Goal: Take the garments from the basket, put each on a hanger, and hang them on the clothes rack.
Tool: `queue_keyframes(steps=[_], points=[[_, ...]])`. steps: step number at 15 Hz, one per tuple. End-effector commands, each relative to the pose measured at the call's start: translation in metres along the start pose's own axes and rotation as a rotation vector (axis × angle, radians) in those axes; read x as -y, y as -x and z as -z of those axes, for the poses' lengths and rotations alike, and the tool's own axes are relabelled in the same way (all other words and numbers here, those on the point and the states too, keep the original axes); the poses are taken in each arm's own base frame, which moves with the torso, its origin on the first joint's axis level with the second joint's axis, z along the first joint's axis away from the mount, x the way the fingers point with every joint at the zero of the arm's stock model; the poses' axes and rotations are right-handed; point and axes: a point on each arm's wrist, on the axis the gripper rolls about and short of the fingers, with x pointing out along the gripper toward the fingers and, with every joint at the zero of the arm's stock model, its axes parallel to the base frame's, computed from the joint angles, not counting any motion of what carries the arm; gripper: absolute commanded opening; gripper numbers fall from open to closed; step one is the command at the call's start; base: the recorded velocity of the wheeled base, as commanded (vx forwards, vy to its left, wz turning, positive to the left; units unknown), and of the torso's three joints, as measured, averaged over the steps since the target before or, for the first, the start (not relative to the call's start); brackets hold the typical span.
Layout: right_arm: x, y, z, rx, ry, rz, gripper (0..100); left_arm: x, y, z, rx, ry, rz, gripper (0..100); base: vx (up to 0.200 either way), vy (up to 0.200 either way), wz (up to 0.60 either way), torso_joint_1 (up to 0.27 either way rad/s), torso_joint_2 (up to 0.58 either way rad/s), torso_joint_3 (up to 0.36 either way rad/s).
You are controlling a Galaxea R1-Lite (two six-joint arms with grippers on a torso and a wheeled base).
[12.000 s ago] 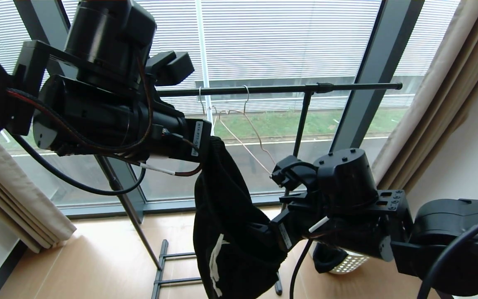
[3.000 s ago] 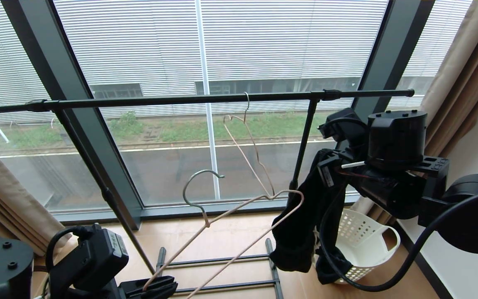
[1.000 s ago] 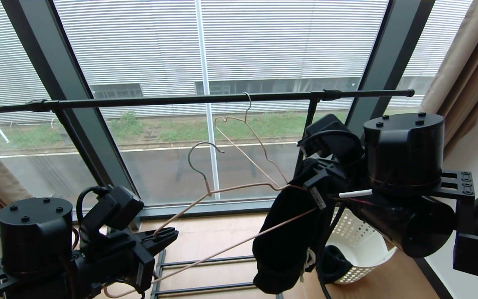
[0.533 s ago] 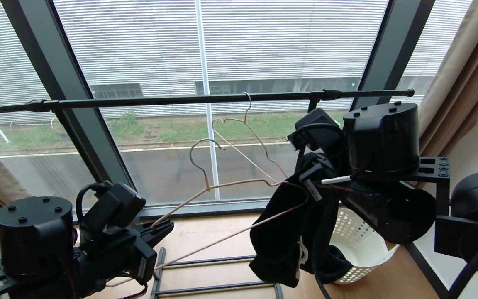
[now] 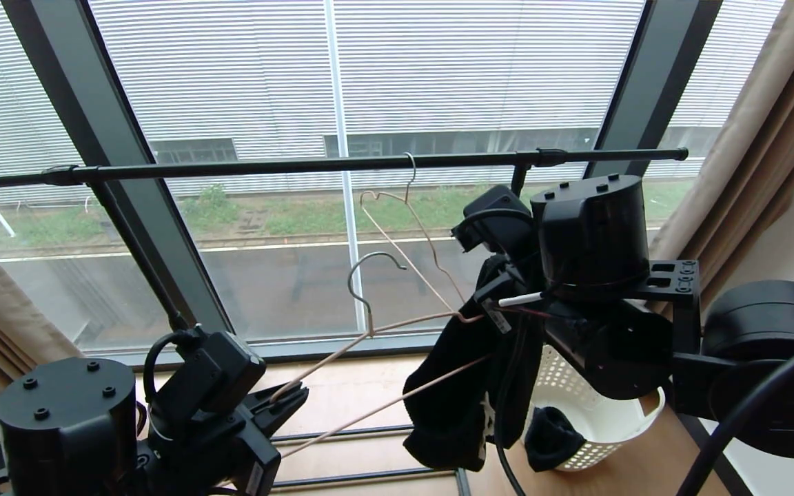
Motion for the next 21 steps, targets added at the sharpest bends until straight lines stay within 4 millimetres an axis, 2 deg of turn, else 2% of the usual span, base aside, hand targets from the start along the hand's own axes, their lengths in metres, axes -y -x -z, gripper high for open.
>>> queue_keyframes(steps=[1, 12, 21], points=[[-0.002, 0.000, -0.004, 0.012, -0.012, -0.004, 0, 0.003, -0.002, 0.003, -0.007, -0.004, 0.009, 0, 0.000, 0.000, 0.00, 0.000, 0.00, 0.000], [-0.032, 0.034, -0.014, 0.078, -0.014, -0.085, 0, -0.004, -0.016, 0.003, 0.023, 0.014, -0.117, 0, 0.000, 0.000, 0.00, 0.000, 0.00, 0.000], [-0.062, 0.066, -0.039, 0.170, -0.150, -0.199, 0, -0.002, -0.018, 0.005, 0.014, 0.011, -0.117, 0, 0.000, 0.000, 0.00, 0.000, 0.00, 0.000]])
